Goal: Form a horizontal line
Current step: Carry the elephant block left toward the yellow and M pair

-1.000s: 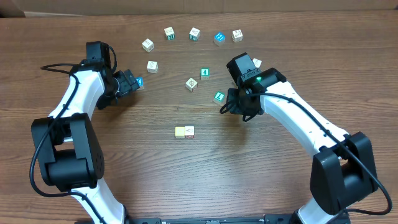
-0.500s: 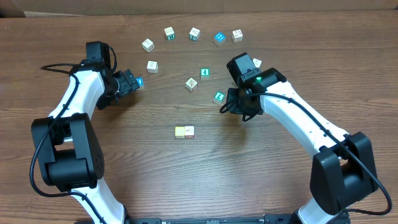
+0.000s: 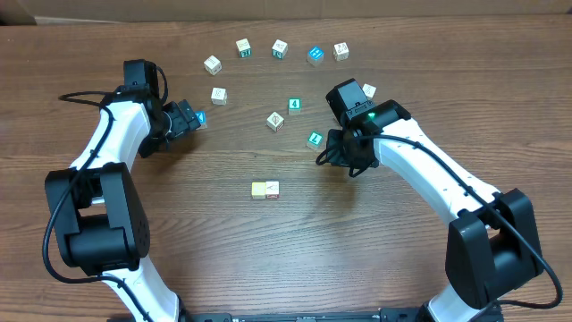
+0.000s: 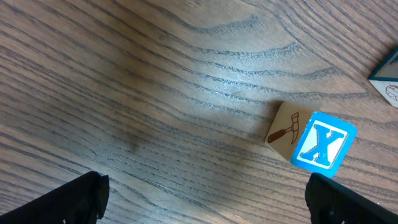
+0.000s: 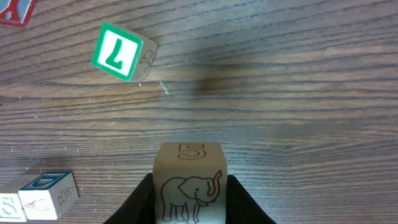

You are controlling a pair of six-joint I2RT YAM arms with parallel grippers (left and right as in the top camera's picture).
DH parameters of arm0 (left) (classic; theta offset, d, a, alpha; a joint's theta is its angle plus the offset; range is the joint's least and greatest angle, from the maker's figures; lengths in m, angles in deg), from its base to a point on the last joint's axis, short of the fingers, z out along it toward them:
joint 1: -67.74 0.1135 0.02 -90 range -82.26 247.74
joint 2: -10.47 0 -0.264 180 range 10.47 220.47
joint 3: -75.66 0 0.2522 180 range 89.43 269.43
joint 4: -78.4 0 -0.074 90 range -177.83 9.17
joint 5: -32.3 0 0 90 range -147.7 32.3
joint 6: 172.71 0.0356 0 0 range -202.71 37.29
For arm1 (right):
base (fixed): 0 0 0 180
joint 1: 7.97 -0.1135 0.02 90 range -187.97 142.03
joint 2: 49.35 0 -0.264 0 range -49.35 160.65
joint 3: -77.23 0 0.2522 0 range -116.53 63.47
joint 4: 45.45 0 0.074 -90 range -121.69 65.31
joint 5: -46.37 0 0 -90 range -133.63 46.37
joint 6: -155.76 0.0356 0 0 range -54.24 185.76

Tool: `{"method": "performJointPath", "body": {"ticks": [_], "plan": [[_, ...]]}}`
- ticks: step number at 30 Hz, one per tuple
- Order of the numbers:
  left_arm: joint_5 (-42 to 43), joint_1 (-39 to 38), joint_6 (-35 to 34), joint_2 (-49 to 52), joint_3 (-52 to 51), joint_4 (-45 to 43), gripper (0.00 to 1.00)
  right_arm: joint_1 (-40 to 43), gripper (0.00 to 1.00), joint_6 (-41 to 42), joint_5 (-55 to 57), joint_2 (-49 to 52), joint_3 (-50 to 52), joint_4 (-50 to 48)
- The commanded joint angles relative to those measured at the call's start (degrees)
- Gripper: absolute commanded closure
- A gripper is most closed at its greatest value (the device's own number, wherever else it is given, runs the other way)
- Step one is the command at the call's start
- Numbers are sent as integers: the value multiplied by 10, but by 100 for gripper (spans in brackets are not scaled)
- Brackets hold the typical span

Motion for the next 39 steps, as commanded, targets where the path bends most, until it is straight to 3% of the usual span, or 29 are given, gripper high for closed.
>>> {"method": "performJointPath", "body": {"ticks": [1, 18, 39], "plan": [[-4, -4, 1, 6, 9, -2, 0, -2, 75, 3, 1, -3, 3, -1], [-4, -4, 1, 6, 9, -2, 0, -2, 75, 21, 1, -3, 86, -90], [-4, -4, 1, 6, 9, -2, 0, -2, 75, 21, 0, -3, 87, -90]]}}
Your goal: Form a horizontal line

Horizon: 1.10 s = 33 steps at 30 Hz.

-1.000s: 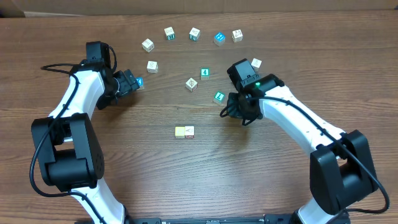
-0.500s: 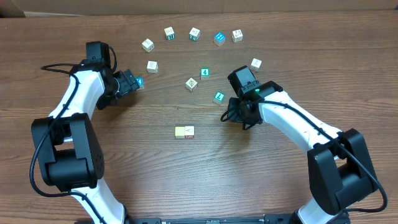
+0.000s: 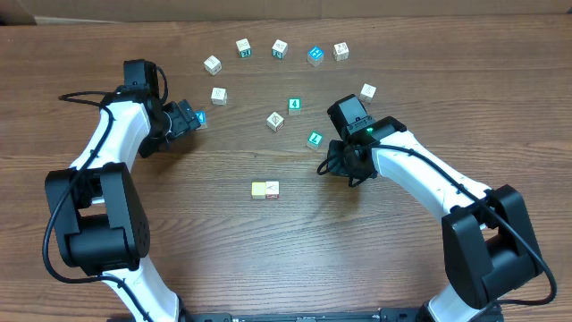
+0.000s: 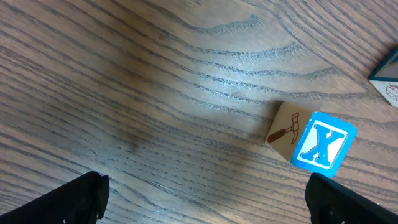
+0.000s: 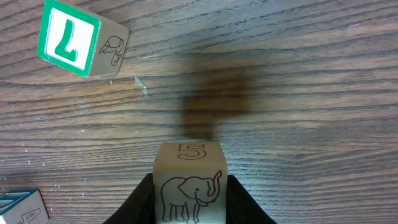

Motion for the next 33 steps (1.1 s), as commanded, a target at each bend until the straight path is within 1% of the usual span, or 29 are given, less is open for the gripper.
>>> {"method": "performJointPath", "body": {"ticks": [1, 12, 18, 25, 33], "plan": [[-4, -4, 1, 6, 9, -2, 1, -3, 75, 4, -1, -3, 3, -1], [-4, -4, 1, 6, 9, -2, 1, -47, 75, 6, 8, -3, 3, -36], [-4, -4, 1, 6, 9, -2, 0, -86, 75, 32, 19, -3, 3, -52], [-4, -4, 1, 6, 9, -2, 0, -145, 75, 32, 89, -3, 3, -86], [-4, -4, 1, 6, 9, -2, 0, -149, 75, 33, 97, -3, 3, -89]]}}
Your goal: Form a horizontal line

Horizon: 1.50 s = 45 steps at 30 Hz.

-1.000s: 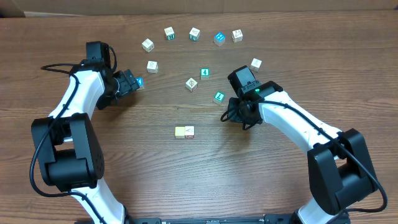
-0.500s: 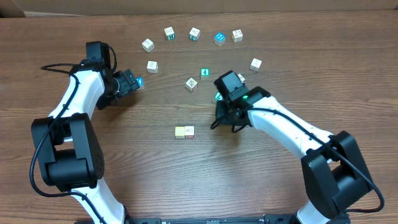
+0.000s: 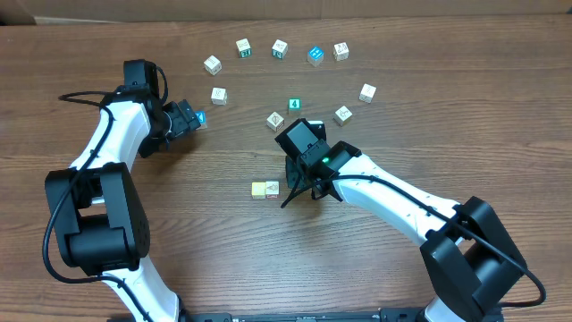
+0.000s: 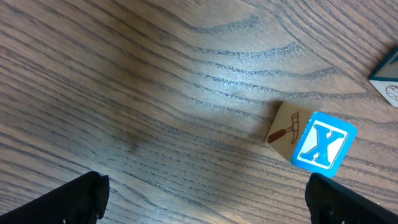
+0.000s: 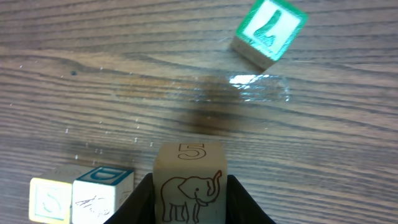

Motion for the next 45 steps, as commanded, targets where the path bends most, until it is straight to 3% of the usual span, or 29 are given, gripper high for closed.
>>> {"method": "performJointPath", "body": {"ticks": [1, 14, 18, 25, 27, 34, 42, 44, 45], "plan": [[-4, -4, 1, 6, 9, -2, 1, 2, 75, 4, 16, -3, 3, 1], [-4, -4, 1, 6, 9, -2, 0, 2, 74, 49, -4, -2, 31, -16], [-4, -4, 1, 6, 9, -2, 0, 2, 65, 49, -4, -2, 31, -16], [-4, -4, 1, 6, 9, -2, 1, 2, 64, 49, -5, -2, 31, -16], [-4, -4, 1, 6, 9, -2, 0, 2, 56, 49, -4, -2, 31, -16], [-4, -4, 1, 6, 9, -2, 1, 3, 43, 49, 58, -2, 31, -49], [-4, -4, 1, 6, 9, -2, 0, 3, 47, 86, 67, -2, 31, -49], [-4, -4, 1, 6, 9, -2, 1, 3, 41, 94, 65, -2, 32, -47], [-4, -4, 1, 6, 9, -2, 0, 3, 30, 94, 64, -2, 31, -49]]}}
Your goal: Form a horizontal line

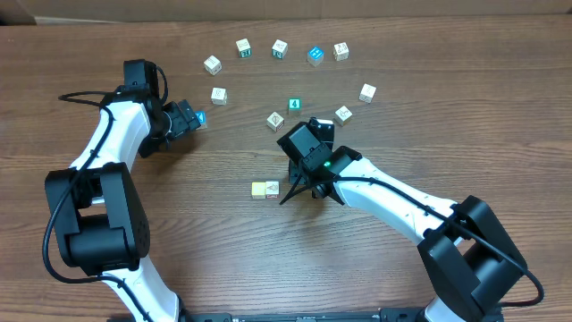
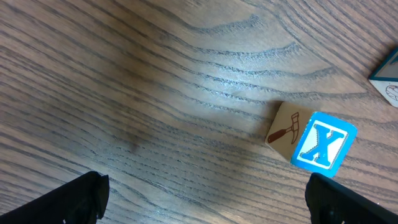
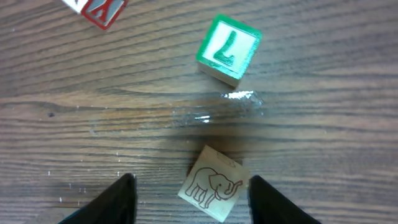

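Note:
Two pale blocks (image 1: 265,189) sit side by side at the table's middle, forming a short row. My right gripper (image 1: 311,199) stands just to their right, open. Between its spread fingers in the right wrist view, my right gripper (image 3: 191,200) frames the elephant block (image 3: 211,184), which lies on the wood turned askew. My arm hides that block from overhead. A green L block (image 3: 228,50) lies just beyond it. Far left, my left gripper (image 2: 211,205) is open over bare wood, with a blue X block (image 2: 323,144) ahead to its right.
Several loose blocks lie in an arc along the far side, among them a blue one (image 1: 315,55), a green 4 block (image 1: 294,105) and a pale one (image 1: 219,95). A red-lettered block corner (image 3: 99,7) shows at the right wrist view's top.
My right gripper has opened and let go of the elephant block, which now lies tilted on the table between the fingers. The left arm has not moved.
My right gripper held the elephant block at the right of the table, near the green L block. It then held it further left, and then just right of the two-block row. Now the block lies released there. My left gripper stayed open by the X block throughout.

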You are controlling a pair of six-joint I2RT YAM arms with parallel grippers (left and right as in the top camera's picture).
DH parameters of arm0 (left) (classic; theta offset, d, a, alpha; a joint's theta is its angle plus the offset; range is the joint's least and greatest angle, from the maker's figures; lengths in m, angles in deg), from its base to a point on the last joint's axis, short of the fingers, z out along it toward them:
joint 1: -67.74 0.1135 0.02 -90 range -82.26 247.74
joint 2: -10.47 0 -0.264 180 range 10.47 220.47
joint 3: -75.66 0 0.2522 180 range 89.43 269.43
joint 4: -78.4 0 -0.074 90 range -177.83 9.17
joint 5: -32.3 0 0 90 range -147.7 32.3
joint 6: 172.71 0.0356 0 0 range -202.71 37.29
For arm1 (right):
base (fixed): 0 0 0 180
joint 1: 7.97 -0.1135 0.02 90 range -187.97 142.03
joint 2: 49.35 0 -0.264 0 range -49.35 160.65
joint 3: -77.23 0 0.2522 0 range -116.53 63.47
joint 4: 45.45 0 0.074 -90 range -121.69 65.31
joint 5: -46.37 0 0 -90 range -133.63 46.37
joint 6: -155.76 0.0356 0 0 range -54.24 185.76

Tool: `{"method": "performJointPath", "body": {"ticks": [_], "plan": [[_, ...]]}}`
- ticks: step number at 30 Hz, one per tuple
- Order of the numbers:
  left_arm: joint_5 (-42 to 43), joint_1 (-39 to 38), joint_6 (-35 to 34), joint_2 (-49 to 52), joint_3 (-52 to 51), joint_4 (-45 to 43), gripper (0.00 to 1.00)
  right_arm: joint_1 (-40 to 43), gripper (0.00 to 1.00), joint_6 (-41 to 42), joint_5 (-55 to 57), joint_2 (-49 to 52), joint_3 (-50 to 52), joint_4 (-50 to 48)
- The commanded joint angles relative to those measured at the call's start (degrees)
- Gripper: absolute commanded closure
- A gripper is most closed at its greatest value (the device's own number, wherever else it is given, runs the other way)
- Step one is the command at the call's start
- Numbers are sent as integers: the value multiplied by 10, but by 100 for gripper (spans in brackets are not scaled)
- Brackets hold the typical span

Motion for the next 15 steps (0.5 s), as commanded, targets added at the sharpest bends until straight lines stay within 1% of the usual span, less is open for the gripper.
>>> {"method": "performJointPath", "body": {"ticks": [1, 2, 7, 8, 10, 11, 13, 15], "plan": [[-4, -4, 0, 6, 9, -2, 1, 2, 11, 21, 12, -2, 3, -5], [-4, -4, 0, 6, 9, -2, 1, 2, 0, 21, 10, -2, 3, -7], [-4, -4, 0, 6, 9, -2, 1, 2, 1, 22, 8, -2, 3, -17], [-4, -4, 0, 6, 9, -2, 0, 2, 15, 24, 8, -2, 3, -17], [-4, -4, 0, 6, 9, -2, 0, 2, 37, 55, 8, -2, 3, -11], [-4, -4, 0, 6, 9, -2, 0, 2, 43, 75, 9, -2, 4, -7], [-3, -4, 0, 6, 9, -2, 0, 2, 52, 116, 15, -2, 4, 4], [-3, -4, 0, 6, 9, -2, 0, 2, 55, 143, 25, -2, 9, 7]]}}
